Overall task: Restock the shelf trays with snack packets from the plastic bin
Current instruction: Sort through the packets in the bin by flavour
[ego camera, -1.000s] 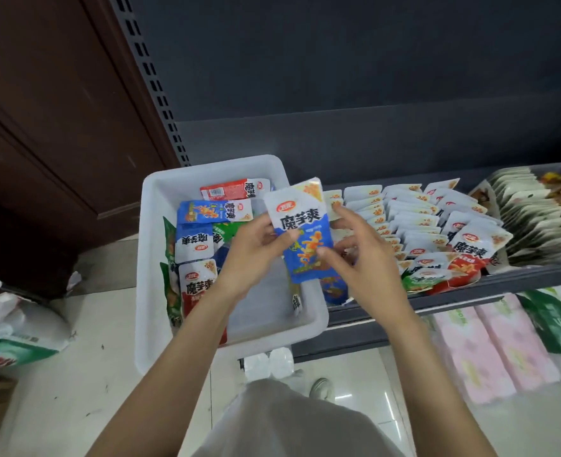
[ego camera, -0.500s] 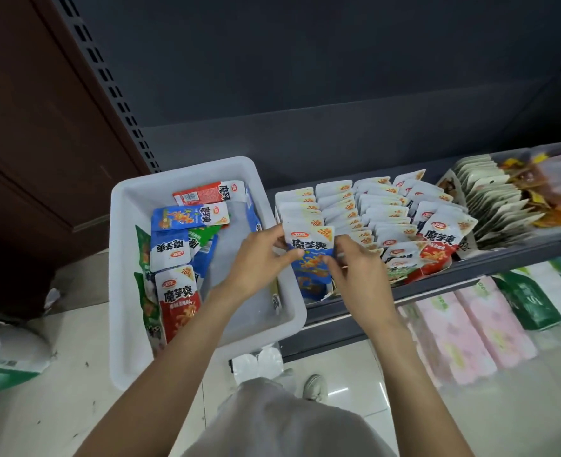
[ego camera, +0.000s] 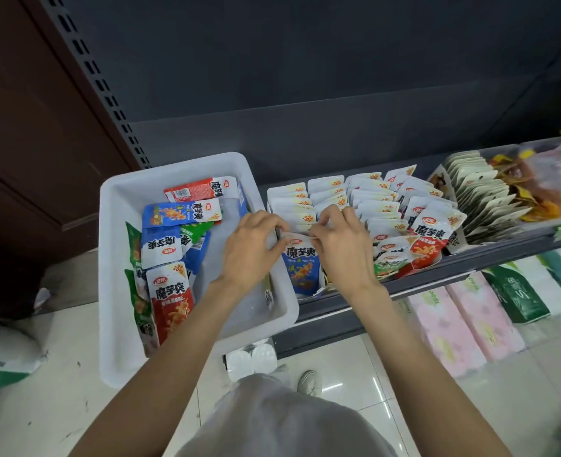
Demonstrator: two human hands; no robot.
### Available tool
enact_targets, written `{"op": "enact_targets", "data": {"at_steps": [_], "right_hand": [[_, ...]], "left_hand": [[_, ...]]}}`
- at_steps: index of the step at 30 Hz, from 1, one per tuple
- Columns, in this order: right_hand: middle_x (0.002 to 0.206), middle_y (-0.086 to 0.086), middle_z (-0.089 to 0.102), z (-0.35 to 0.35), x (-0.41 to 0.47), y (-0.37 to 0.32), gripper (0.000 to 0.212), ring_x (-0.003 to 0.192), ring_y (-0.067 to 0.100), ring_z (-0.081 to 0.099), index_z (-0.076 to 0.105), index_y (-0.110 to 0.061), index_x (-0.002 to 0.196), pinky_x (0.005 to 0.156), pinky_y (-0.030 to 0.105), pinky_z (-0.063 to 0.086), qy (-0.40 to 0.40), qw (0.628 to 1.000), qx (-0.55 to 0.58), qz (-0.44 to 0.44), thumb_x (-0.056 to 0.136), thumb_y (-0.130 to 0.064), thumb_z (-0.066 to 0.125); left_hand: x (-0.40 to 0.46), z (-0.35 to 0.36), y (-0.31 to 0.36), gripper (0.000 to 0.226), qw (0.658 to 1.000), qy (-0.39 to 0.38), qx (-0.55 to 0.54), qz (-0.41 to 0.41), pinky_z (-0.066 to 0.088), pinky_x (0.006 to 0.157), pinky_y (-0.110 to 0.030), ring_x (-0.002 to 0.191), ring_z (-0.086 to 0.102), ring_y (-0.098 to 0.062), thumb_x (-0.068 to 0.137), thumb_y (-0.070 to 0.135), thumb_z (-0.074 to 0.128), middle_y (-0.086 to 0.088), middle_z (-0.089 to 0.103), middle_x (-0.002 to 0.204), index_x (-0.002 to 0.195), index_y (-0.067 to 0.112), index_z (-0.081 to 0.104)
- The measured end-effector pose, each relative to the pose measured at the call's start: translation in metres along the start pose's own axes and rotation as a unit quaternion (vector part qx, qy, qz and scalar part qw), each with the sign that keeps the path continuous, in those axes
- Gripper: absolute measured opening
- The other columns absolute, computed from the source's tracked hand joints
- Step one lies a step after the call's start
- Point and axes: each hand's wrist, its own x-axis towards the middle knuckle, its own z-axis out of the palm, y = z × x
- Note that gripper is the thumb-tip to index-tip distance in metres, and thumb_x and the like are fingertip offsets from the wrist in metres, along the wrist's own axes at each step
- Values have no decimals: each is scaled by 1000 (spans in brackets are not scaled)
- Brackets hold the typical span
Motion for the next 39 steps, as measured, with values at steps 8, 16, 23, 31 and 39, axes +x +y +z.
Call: {"op": "enact_targets", "data": {"at_steps": [8,16,23,31,39], "right_hand": [[97,6,61,-21,13,-43,14,95,24,49,68,-12,95,80,34,43,84,976,189,-69,85,-15,59],[126,8,56,53,78,-130,35,114,25,51,56,-11,124,94,35,43,-193,946,194,-171,89,-12,56],[145,13,32,117,118,-172,82,131,30,36,20,-18,148,106,40,36,-356,922,94,-124,81,-11,67],[122,11,59,99,106,-165,48,110,29,58,32,-18,144,81,35,46,-318,919,-59,-227,98,-12,40],[89,1,71,51,68,-141,46,80,25,66,71,-20,105,54,27,50,-81,980,111,-143,67,7,71]], "left_hand": [[-45,-50,-48,11,970,242,13,-11,45,67,-22,73,57,-9,83,16,62,0,67,80,91,10,67],[-61,-55,-117,46,972,-32,152,-179,43,96,-38,113,53,-31,81,16,66,-13,60,121,125,8,55],[-54,-45,-136,60,936,-166,179,-255,26,112,-36,141,20,-27,94,28,48,-9,30,149,146,10,24],[-53,-47,-143,50,943,-159,185,-228,38,99,-32,128,38,-25,93,29,48,-9,43,136,136,8,34],[-40,-109,-130,13,951,120,-149,-244,44,68,-22,79,57,-8,90,26,59,4,60,89,93,17,51]]}}
